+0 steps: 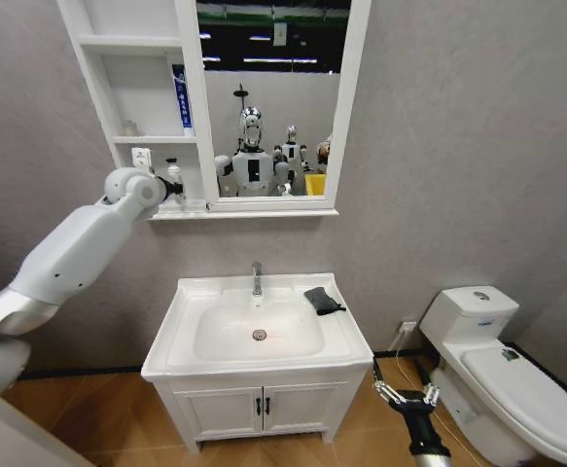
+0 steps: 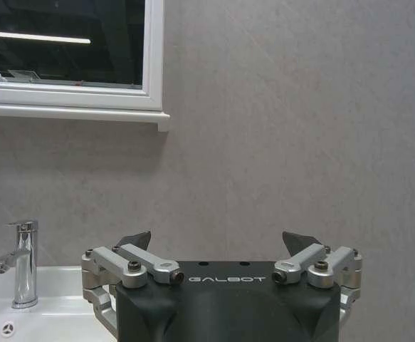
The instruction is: Move facial cleanser and shampoo from washbasin to cabinet, then wipe washbasin with towel.
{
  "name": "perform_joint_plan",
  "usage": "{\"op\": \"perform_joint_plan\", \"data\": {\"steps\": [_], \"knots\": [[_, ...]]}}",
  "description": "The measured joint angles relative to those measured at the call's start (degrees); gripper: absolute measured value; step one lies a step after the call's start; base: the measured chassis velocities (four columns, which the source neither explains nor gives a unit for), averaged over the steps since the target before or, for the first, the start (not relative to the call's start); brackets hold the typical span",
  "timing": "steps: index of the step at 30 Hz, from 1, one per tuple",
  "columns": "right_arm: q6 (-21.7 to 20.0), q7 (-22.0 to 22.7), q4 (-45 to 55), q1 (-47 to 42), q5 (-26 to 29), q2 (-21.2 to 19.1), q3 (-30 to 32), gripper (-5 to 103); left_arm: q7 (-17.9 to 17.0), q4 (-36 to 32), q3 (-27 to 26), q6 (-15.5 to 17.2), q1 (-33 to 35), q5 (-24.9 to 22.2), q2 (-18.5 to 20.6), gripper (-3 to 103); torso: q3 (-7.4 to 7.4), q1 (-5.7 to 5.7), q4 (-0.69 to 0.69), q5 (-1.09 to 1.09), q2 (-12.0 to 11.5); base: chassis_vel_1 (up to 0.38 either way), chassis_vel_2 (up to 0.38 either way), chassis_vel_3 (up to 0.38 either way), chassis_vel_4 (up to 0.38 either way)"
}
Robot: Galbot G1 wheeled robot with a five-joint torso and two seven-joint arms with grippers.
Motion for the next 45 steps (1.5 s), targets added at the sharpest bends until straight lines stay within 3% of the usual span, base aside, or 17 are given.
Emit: {"op": "perform_joint_plan", "data": {"steps": [8, 11, 13, 23, 25, 26, 28, 29, 31, 32, 35, 36, 38, 40, 43, 44, 45], "knots": [[0.1, 0.0, 0.0, -0.4, 0.5, -0.2, 0.7, 100, 1.3, 2.2, 0.2, -0.8, 0.2, 3.3, -1.4, 27, -0.01, 0.00, 0.02, -0.01, 0.0, 0.000, 0.000, 0.000, 0.000], [0.2, 0.0, 0.0, -0.5, 0.6, -0.2, 0.7, 100, 1.3, 2.0, 0.1, -0.8, 0.4, 3.5, -1.0, 32, -0.01, 0.00, 0.01, -0.01, 0.0, 0.000, 0.000, 0.000, 0.000], [0.2, 0.0, 0.0, -0.5, 0.6, 0.0, 0.6, 100, 2.0, 1.1, -0.3, -1.1, 1.0, 3.6, 0.2, 48, -0.01, 0.00, 0.02, -0.01, 0.0, 0.000, 0.000, 0.000, 0.000], [0.5, 0.0, 0.2, -0.6, 0.3, 0.2, 0.5, 100, 3.4, -3.7, -1.7, -2.0, 3.5, 2.5, 3.5, 80, -0.01, -0.01, -0.01, -0.01, 0.0, 0.000, 0.000, 0.000, 0.000], [0.9, 0.0, 0.1, -0.8, 0.2, 0.3, 0.5, 100, 3.1, -9.0, -3.9, -2.6, 6.9, 1.1, 7.2, 91, -0.01, -0.01, -0.02, 0.00, 0.0, 0.000, 0.000, 0.000, 0.000], [0.9, 0.0, 0.1, -0.8, 0.2, 0.3, 0.5, 100, 3.1, -9.0, -3.9, -2.6, 6.9, 1.1, 7.2, 91, -0.01, -0.01, -0.02, 0.00, 0.0, 0.000, 0.000, 0.000, 0.000], [1.0, 0.0, -0.3, -0.7, -0.2, 0.4, 0.4, 100, 3.0, -17.6, -9.2, -4.4, 14.6, -0.8, 12.3, 98, -0.02, -0.01, 0.05, -0.01, 0.0, 0.000, 0.000, 0.000, 0.000], [1.0, 0.0, -0.3, -0.7, -0.2, 0.4, 0.4, 100, 3.0, -17.6, -9.2, -4.4, 14.6, -0.8, 12.3, 98, -0.02, -0.01, 0.05, -0.01, 0.0, 0.000, 0.000, 0.000, 0.000], [1.0, 0.5, -0.8, -0.2, -0.8, 0.6, -0.3, 100, 2.6, -26.5, -13.5, -7.1, 24.6, 0.6, 17.4, 100, -0.02, -0.02, 0.05, -0.04, 0.0, 0.000, 0.000, 0.000, 0.000], [1.0, 0.5, -0.8, -0.2, -0.8, 0.6, -0.3, 100, 2.6, -26.5, -13.5, -7.1, 24.6, 0.6, 17.4, 100, -0.02, -0.02, 0.05, -0.04, 0.0, 0.000, 0.000, 0.000, 0.000], [0.6, 1.4, -1.1, 0.4, -2.2, 0.6, -1.1, 100, 1.6, -35.9, -21.4, -12.6, 41.2, 4.6, 21.2, 100, -0.02, -0.03, 0.03, 0.01, 0.0, 0.000, 0.000, 0.000, 0.000], [0.6, 1.4, -1.1, 0.4, -2.2, 0.6, -1.1, 100, 1.6, -35.9, -21.4, -12.6, 41.2, 4.6, 21.2, 100, -0.02, -0.03, 0.03, 0.01, 0.0, 0.000, 0.000, 0.000, 0.000], [0.6, 2.5, -1.6, 0.4, -4.1, 0.5, -0.9, 100, 4.0, -39.6, -27.1, -17.8, 55.0, 11.7, 21.9, 100, -0.02, -0.02, 0.01, -0.02, 0.0, 0.000, 0.000, 0.000, 0.000], [0.6, 2.6, -1.7, 0.1, -4.4, 0.6, -0.7, 100, 5.1, -40.2, -29.1, -18.5, 58.5, 14.2, 21.7, 100, -0.02, -0.02, 0.01, -0.01, 0.0, 0.000, 0.000, 0.000, 0.000], [0.2, 2.8, -1.9, -1.6, -5.9, 1.3, 0.3, 100, 10.0, -42.9, -39.0, -21.1, 76.8, 28.2, 19.2, 100, -0.02, -0.02, 0.02, -0.03, 0.0, 0.000, 0.000, 0.000, 0.000], [0.2, 2.8, -1.9, -1.6, -5.9, 1.3, 0.3, 100, 10.0, -42.9, -39.0, -21.1, 76.8, 28.2, 19.2, 100, -0.02, -0.02, 0.02, -0.03, 0.0, 0.000, 0.000, 0.000, 0.000], [-0.3, 2.8, -1.7, -2.2, -6.0, 1.4, 0.3, 100, 10.2, -43.9, -41.3, -22.2, 81.6, 31.3, 18.0, 100, -0.02, -0.02, 0.00, 0.01, 0.0, 0.000, 0.000, 0.000, 0.000]]}}
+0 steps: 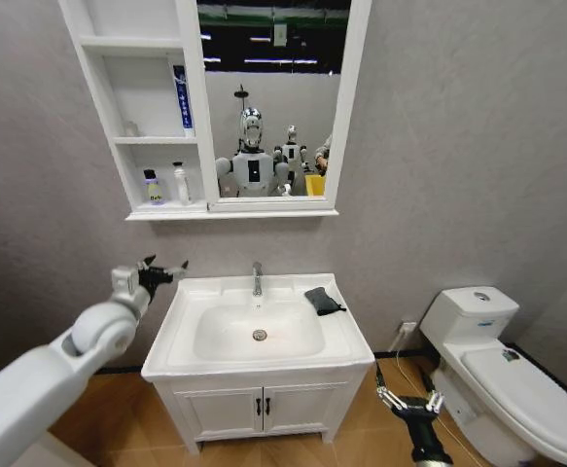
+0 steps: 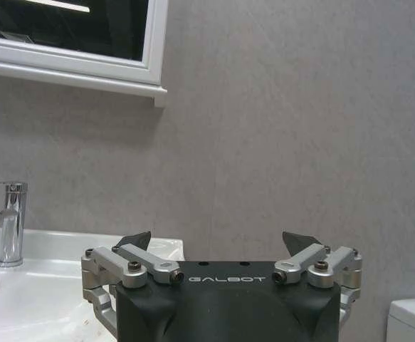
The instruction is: Move facial cleanser and shampoo from washbasin to cabinet, then wipe washbasin with towel.
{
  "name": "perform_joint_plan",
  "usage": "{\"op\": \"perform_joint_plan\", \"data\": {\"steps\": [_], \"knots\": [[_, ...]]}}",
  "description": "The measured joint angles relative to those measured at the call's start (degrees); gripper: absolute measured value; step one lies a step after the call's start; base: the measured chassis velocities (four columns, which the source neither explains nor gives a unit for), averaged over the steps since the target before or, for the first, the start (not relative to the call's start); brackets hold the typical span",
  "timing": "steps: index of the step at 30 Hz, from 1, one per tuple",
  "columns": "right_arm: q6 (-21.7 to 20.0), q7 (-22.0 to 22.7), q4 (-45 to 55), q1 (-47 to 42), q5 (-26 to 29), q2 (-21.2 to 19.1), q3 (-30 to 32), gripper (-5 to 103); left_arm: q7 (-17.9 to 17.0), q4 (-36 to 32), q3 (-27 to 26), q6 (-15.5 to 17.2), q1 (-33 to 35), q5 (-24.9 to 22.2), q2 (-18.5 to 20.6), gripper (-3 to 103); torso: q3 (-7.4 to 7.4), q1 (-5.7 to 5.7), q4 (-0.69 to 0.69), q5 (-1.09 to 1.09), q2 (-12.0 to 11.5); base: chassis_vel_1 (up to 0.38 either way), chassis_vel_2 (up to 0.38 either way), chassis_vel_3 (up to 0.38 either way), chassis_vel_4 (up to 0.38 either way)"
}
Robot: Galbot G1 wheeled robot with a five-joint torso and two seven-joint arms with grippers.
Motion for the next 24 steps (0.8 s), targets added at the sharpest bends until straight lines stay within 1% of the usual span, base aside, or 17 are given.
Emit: {"op": "perform_joint_plan", "data": {"steps": [1, 2, 3, 4, 5, 7, 8, 9, 10, 12, 13, 15, 16, 18, 19, 22, 24], "knots": [[-0.7, -0.1, 0.3, -0.5, 0.1, 0.0, 0.0, 100, 0.5, -1.2, -2.4, -0.8, 5.3, 2.6, -1.2, 100, 0.00, 0.00, -0.02, -0.02, 0.0, 0.000, 0.000, 0.000, 0.000], [-0.7, -0.1, 0.3, -0.5, 0.1, 0.0, 0.0, 100, 0.5, -1.2, -2.4, -0.8, 5.3, 2.6, -1.2, 100, 0.00, 0.00, -0.02, -0.02, 0.0, 0.000, 0.000, 0.000, 0.000], [-2.0, -0.9, 0.8, -1.2, 0.7, -0.4, 0.0, 100, 1.8, -3.1, -7.0, -2.2, 14.3, 7.2, -3.7, 100, 0.01, 0.00, 0.02, -0.05, 0.0, 0.000, 0.000, 0.000, 0.000], [-3.0, -1.6, 1.2, -1.6, 1.3, -0.7, 0.1, 100, 2.8, -3.9, -9.7, -3.5, 18.8, 10.3, -5.2, 100, 0.01, 0.00, 0.04, -0.03, 0.0, 0.000, 0.000, 0.000, 0.000], [-3.0, -1.6, 1.2, -1.6, 1.3, -0.7, 0.1, 100, 2.8, -3.9, -9.7, -3.5, 18.8, 10.3, -5.2, 100, 0.01, 0.00, 0.04, -0.03, 0.0, 0.000, 0.000, 0.000, 0.000], [-5.7, -3.5, 2.5, -2.0, 4.2, -2.2, 0.6, 100, 5.9, -5.6, -17.8, -6.8, 28.1, 16.4, -9.8, 100, 0.00, -0.01, 0.04, -0.02, 0.0, 0.000, 0.000, 0.000, 0.000], [-5.7, -3.5, 2.5, -2.0, 4.2, -2.2, 0.6, 100, 5.9, -5.6, -17.8, -6.8, 28.1, 16.4, -9.8, 100, 0.00, -0.01, 0.04, -0.02, 0.0, 0.000, 0.000, 0.000, 0.000], [-6.9, -4.6, 3.3, -1.9, 6.0, -3.1, 0.9, 100, 6.6, -7.0, -21.3, -7.3, 31.1, 17.0, -11.8, 100, 0.00, -0.01, 0.04, 0.00, 0.0, 0.000, 0.000, 0.000, 0.000], [-6.9, -4.6, 3.3, -1.9, 6.0, -3.1, 0.9, 100, 6.6, -7.0, -21.3, -7.3, 31.1, 17.0, -11.8, 100, 0.00, -0.01, 0.04, 0.00, 0.0, 0.000, 0.000, 0.000, 0.000], [-9.7, -7.8, 5.4, -1.2, 10.3, -5.4, 2.1, 100, 7.0, -9.3, -25.8, -7.2, 33.8, 16.2, -14.6, 100, 0.00, -0.01, 0.03, 0.01, 0.0, 0.000, 0.000, 0.000, 0.000], [-9.7, -7.8, 5.4, -1.2, 10.3, -5.4, 2.1, 100, 7.0, -9.3, -25.8, -7.2, 33.8, 16.2, -14.6, 100, 0.00, -0.01, 0.03, 0.01, 0.0, 0.000, 0.000, 0.000, 0.000], [-13.1, -10.2, 7.4, 0.1, 14.9, -8.1, 4.2, 100, 7.0, -9.6, -26.3, -6.8, 33.8, 15.6, -15.1, 100, 0.01, 0.00, -0.02, -0.01, 0.0, 0.000, 0.000, 0.000, 0.000], [-13.1, -10.2, 7.4, 0.1, 14.9, -8.1, 4.2, 100, 7.0, -9.6, -26.3, -6.8, 33.8, 15.6, -15.1, 100, 0.01, 0.00, -0.02, -0.01, 0.0, 0.000, 0.000, 0.000, 0.000], [-16.5, -10.2, 8.8, 2.2, 18.3, -12.4, 5.9, 100, 7.0, -9.6, -26.3, -6.7, 33.5, 15.4, -15.1, 100, 0.01, 0.01, -0.01, -0.01, 0.0, 0.000, 0.000, 0.000, 0.000], [-16.5, -10.2, 8.8, 2.2, 18.3, -12.4, 5.9, 100, 7.0, -9.6, -26.3, -6.7, 33.5, 15.4, -15.1, 100, 0.01, 0.01, -0.01, -0.01, 0.0, 0.000, 0.000, 0.000, 0.000], [-19.5, -8.1, 9.0, 6.4, 20.7, -18.0, 6.8, 100, 6.9, -9.6, -26.0, -6.6, 33.2, 15.2, -15.1, 100, 0.02, 0.02, 0.04, 0.00, 0.0, 0.000, 0.000, 0.000, 0.000], [-19.9, -6.9, 8.6, 8.2, 21.3, -19.4, 6.2, 100, 6.8, -9.5, -25.9, -6.6, 33.0, 15.2, -15.0, 100, 0.02, 0.02, 0.03, -0.02, 0.0, 0.000, 0.000, 0.000, 0.000]]}}
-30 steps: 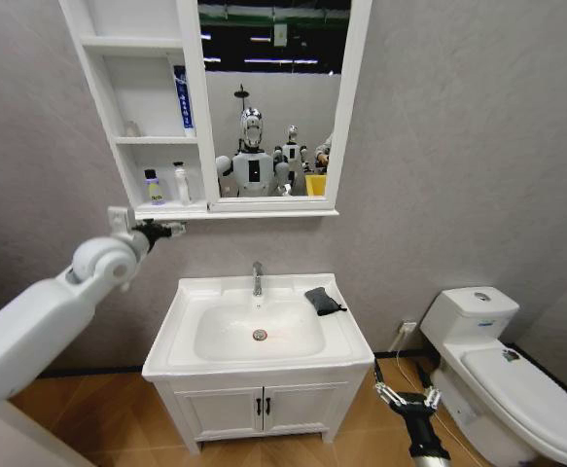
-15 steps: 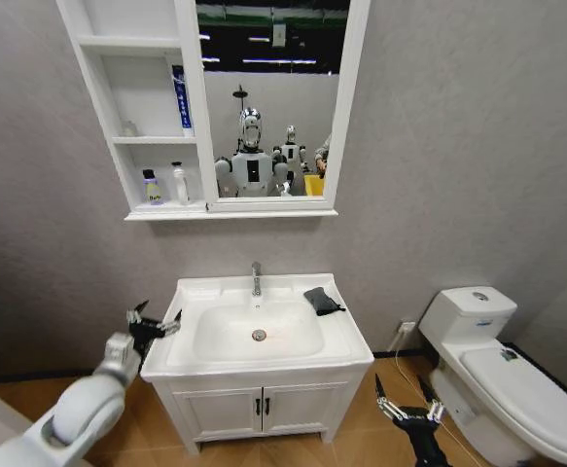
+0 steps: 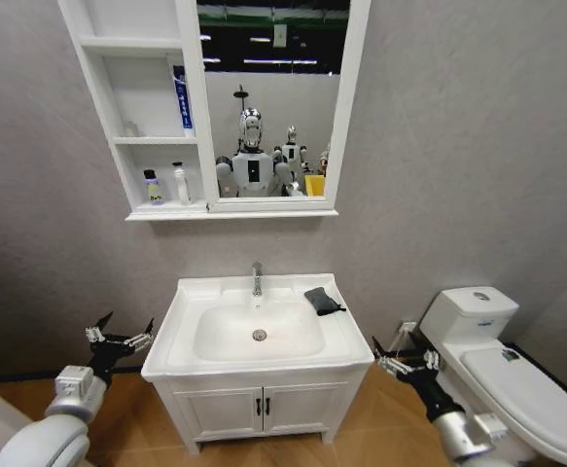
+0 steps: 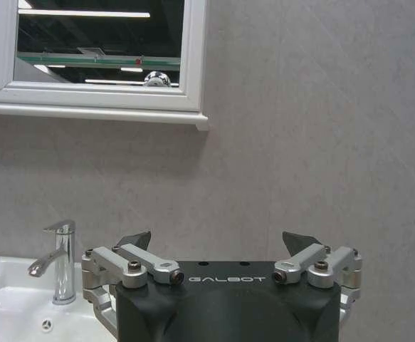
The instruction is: Move facial cleanser and shampoo from washbasin to cabinet, then wipe washbasin with towel.
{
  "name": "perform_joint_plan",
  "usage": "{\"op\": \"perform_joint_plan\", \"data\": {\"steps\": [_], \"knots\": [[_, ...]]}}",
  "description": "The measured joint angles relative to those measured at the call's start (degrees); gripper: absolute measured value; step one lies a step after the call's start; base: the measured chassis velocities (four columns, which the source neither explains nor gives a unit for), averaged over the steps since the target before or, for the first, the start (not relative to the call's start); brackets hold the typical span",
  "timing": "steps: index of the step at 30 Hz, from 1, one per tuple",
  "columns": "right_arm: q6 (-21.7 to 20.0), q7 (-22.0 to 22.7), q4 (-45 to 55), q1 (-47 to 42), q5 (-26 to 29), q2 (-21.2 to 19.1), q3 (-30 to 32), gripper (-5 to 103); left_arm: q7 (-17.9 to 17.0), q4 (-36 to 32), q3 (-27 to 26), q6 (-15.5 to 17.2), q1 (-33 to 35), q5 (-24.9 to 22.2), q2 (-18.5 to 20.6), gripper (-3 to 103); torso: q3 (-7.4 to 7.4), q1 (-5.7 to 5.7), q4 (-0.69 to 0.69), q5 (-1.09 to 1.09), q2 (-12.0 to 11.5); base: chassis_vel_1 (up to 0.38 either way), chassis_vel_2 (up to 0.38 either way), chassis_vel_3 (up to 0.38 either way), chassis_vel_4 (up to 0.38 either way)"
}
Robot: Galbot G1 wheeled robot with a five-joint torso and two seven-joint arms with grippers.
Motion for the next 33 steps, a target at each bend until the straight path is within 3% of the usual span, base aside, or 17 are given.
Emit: {"op": "perform_joint_plan", "data": {"steps": [4, 17, 22, 25, 28, 31, 33], "knots": [[-2.7, 0.7, -0.2, 2.3, 2.9, -0.8, -1.4, 100, -0.1, 0.1, 0.2, 0.1, -0.2, -0.1, 0.1, 100, 0.00, 0.00, 0.00, 0.01, 0.0, 0.000, 0.000, 0.000, 0.000], [-2.8, 0.7, -0.9, 2.1, 1.6, 0.5, -2.9, 100, -0.2, 0.2, 0.5, 0.2, -0.5, -0.3, 0.2, 100, -0.01, -0.03, -0.01, 0.00, 0.0, -0.035, 0.030, 0.033, -0.037], [-3.7, 2.5, -1.3, 2.9, 0.4, 0.3, -3.9, 100, -0.2, 0.2, 0.5, 0.2, -0.6, -0.3, 0.2, 100, 0.00, 0.00, -0.01, 0.00, 0.0, -0.130, 0.143, 0.161, -0.162], [-7.5, 5.9, -1.6, 4.4, 0.5, -0.3, -4.7, 100, -0.2, 0.3, 0.5, 0.2, -0.6, -0.3, 0.2, 100, 0.02, 0.08, 0.01, 0.01, 0.0, -0.098, 0.143, 0.092, -0.101], [-17.5, 9.8, -3.7, 10.6, 6.3, -3.4, -5.2, 100, -0.2, 0.3, 0.6, 0.2, -0.6, -0.4, 0.2, 100, 0.01, 0.02, -0.06, 0.01, 0.0, -0.024, 0.024, 0.024, -0.010], [-20.1, 10.0, -5.0, 13.5, 8.9, -4.8, -5.4, 100, -0.2, 0.3, 0.6, 0.2, -0.7, -0.4, 0.2, 100, 0.00, 0.00, -0.02, 0.02, 0.0, 0.000, 0.000, 0.000, 0.000], [-25.2, 9.4, -8.5, 19.4, 15.5, -8.3, -6.5, 100, -0.2, 0.3, 0.6, 0.2, -0.7, -0.4, 0.2, 100, -0.01, -0.05, 0.01, 0.00, 0.0, 0.000, 0.000, 0.000, 0.000]]}}
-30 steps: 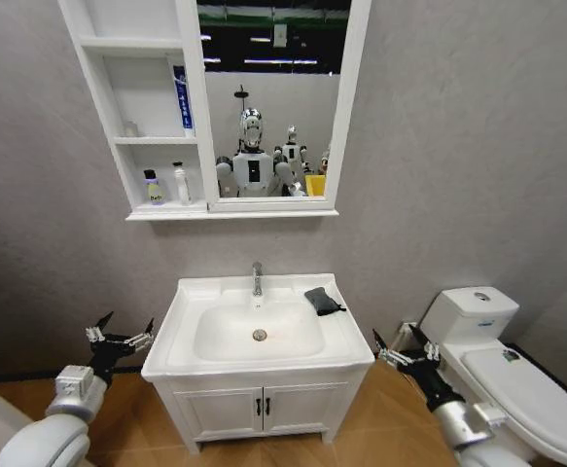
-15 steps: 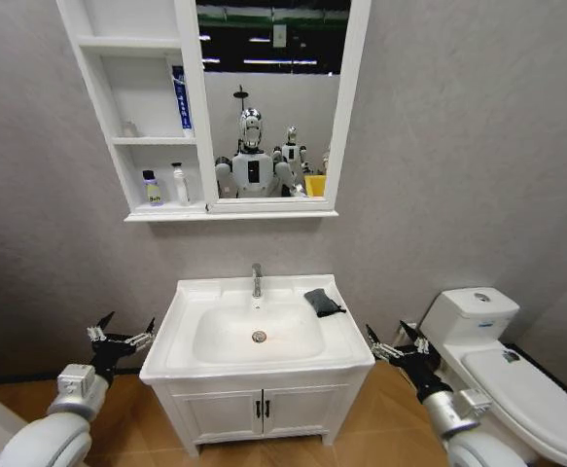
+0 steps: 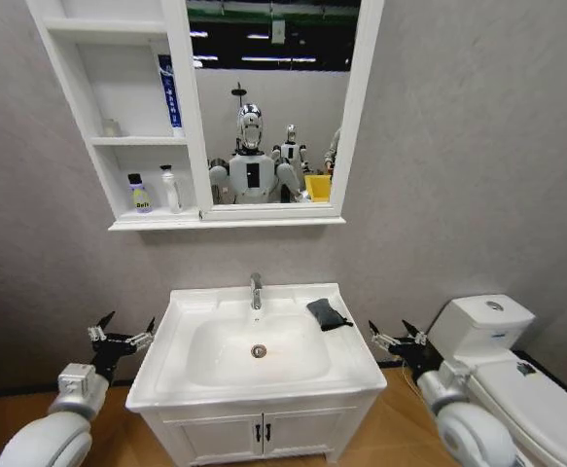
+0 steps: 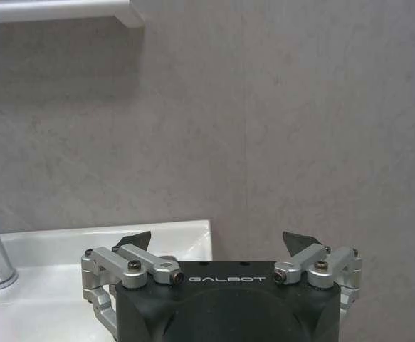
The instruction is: Move facial cleanser and shampoo from washbasin to cabinet, then wipe washbasin with towel.
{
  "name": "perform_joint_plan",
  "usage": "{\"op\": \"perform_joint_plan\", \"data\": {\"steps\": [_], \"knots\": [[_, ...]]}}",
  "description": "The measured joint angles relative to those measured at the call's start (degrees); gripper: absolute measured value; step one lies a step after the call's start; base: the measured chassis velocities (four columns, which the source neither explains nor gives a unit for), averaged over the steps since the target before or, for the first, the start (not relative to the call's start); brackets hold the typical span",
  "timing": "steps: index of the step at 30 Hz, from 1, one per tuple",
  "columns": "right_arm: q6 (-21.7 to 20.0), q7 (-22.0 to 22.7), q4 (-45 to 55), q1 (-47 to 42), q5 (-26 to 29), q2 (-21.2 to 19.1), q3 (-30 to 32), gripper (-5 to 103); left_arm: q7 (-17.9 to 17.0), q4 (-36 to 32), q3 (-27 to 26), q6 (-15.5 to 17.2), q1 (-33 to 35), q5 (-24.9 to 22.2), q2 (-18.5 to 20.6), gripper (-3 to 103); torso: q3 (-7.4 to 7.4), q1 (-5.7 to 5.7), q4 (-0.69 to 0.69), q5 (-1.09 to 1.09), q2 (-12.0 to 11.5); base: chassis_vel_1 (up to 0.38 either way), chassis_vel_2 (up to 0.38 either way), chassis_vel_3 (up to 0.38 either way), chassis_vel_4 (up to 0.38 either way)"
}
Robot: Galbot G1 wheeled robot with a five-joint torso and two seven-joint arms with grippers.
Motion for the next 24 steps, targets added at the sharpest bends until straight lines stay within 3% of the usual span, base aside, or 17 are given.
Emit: {"op": "perform_joint_plan", "data": {"steps": [1, 3, 8, 11, 15, 24], "knots": [[0.0, 0.0, 0.0, 0.0, 0.0, 0.0, 0.0, 100, 0.0, 0.0, 0.0, 0.0, 0.0, 0.0, 0.0, 100, 0.00, 0.00, 0.00, 0.00, 0.0, 0.000, 0.000, 0.000, 0.000], [-4.3, -2.4, -5.1, 7.2, 5.5, -3.0, -3.8, 100, 0.0, 0.0, 0.0, 0.0, 0.0, 0.0, 0.0, 100, 0.00, 0.00, -0.01, 0.00, 0.0, 0.029, -0.021, -0.010, 0.018], [-6.3, -4.3, -12.5, 18.9, 6.9, -3.5, -12.6, 100, 0.0, 0.0, 0.0, 0.0, 0.0, 0.0, 0.0, 100, 0.01, 0.03, -0.01, -0.01, 0.0, 0.000, 0.000, 0.000, 0.000], [-6.5, -5.1, -22.5, 29.5, 4.5, -1.2, -23.1, 100, 0.0, 0.0, 0.0, 0.0, 0.0, 0.0, 0.0, 100, 0.02, 0.05, 0.00, 0.02, 0.0, 0.000, 0.000, 0.000, 0.000], [-6.4, -6.1, -30.8, 37.4, 2.6, 1.3, -30.2, 100, 0.0, 0.0, 0.0, 0.0, 0.0, 0.0, 0.0, 100, 0.02, 0.05, -0.01, 0.00, 0.0, 0.000, 0.000, 0.000, 0.000], [-4.8, -7.8, -44.5, 47.3, -2.0, 7.5, -38.4, 100, 0.0, 0.0, 0.0, 0.0, 0.0, 0.0, 0.0, 100, 0.02, 0.05, 0.00, 0.00, 0.0, 0.000, 0.000, 0.000, 0.000]]}}
